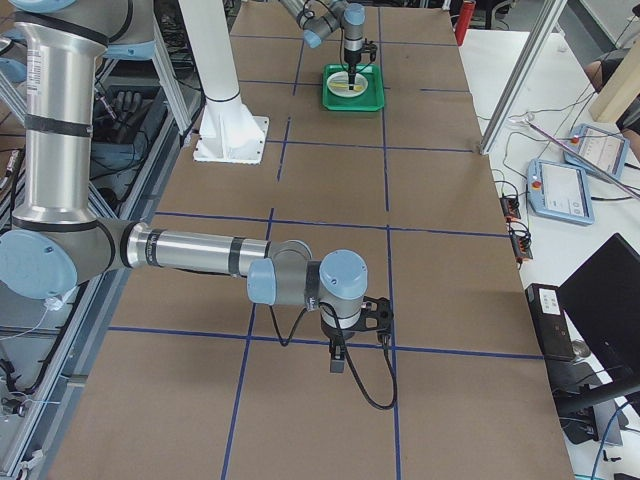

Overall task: Place spoon
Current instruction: 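Lower the left gripper and close it on the yellow spoon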

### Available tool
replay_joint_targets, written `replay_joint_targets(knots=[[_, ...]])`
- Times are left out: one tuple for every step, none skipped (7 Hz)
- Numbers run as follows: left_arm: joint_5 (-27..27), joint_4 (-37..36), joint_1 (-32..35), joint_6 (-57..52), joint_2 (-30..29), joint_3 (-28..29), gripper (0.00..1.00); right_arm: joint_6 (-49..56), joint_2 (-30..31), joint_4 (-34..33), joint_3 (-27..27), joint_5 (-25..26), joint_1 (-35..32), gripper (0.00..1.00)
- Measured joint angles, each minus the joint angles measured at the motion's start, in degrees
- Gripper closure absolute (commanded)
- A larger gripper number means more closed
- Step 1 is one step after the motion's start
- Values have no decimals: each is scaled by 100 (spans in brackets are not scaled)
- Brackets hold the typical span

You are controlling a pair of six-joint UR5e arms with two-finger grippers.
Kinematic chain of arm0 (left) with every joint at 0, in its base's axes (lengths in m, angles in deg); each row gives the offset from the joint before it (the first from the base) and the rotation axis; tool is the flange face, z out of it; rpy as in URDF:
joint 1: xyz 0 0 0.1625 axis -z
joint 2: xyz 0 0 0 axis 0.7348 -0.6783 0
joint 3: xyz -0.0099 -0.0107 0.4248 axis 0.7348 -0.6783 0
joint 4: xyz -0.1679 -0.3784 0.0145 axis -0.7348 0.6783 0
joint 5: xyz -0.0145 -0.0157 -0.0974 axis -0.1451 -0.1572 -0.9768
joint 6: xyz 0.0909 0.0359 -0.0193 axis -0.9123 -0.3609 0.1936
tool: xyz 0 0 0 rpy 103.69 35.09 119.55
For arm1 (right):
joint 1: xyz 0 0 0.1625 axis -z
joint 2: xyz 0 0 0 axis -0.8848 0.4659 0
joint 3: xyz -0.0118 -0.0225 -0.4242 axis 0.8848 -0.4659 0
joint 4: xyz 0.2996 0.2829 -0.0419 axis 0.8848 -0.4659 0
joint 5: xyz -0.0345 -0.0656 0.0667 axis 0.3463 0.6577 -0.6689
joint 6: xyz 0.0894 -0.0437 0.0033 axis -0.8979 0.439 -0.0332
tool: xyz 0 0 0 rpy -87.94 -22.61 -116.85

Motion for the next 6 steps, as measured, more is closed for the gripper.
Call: replay_joint_targets(knots=[[-3, 1, -33, -2, 4, 4, 36, -1, 0, -1, 0, 0, 0, 0], [-4, 1, -57, -6, 9, 15, 39, 1, 0, -2, 0, 0, 0, 0], [-4, 1, -68, -10, 16, 19, 44, 3, 0, -1, 0, 0, 0, 0], [-4, 1, -75, -14, 24, 21, 55, 3, 0, 1, 0, 0, 0, 0], [-4, 1, -78, -16, 32, 22, 67, 4, 0, 0, 0, 0, 0, 0], [-4, 1, -79, -20, 42, 22, 77, 1, 0, -2, 0, 0, 0, 0]])
